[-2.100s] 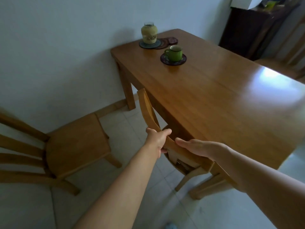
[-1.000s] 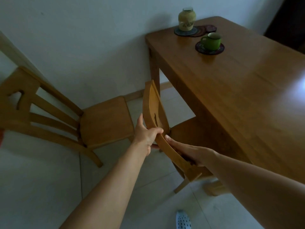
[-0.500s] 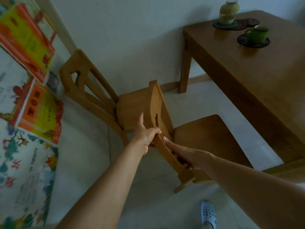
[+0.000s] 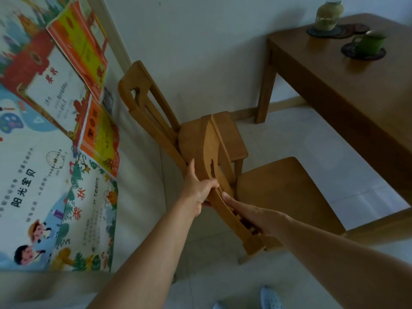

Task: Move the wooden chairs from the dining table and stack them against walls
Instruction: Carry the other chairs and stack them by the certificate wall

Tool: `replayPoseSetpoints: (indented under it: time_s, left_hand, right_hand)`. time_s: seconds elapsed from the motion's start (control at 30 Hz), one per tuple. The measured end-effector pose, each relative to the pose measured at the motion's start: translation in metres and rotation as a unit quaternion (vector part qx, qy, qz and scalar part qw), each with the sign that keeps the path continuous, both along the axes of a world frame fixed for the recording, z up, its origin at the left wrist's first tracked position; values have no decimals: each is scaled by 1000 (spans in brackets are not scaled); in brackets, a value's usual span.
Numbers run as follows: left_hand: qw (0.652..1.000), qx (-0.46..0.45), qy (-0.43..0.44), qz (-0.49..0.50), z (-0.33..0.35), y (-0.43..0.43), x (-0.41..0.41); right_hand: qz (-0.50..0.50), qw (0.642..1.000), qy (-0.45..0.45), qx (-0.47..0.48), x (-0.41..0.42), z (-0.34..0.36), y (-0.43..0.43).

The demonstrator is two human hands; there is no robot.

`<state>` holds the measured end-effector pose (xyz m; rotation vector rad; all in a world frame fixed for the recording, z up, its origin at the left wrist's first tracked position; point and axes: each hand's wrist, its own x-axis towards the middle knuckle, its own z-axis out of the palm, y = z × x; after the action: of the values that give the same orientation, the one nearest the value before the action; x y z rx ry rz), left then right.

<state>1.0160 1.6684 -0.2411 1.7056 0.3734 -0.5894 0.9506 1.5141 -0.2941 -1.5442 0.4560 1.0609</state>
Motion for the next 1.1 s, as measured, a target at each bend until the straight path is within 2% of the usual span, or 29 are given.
replayPoseSetpoints:
  time_s: [0.27, 0.6, 1.1]
  left_hand:
    - [999, 23, -26, 12, -5, -3, -13]
    - [998, 35, -49, 36, -8, 14, -36]
    - [997, 47, -34, 44, -4, 135, -89]
  right_hand:
    - [-42, 999, -1, -3, -19, -3, 4]
    - [-63, 996, -61, -9, -45, -4, 16]
    - [-70, 997, -24, 27, -99, -9, 138]
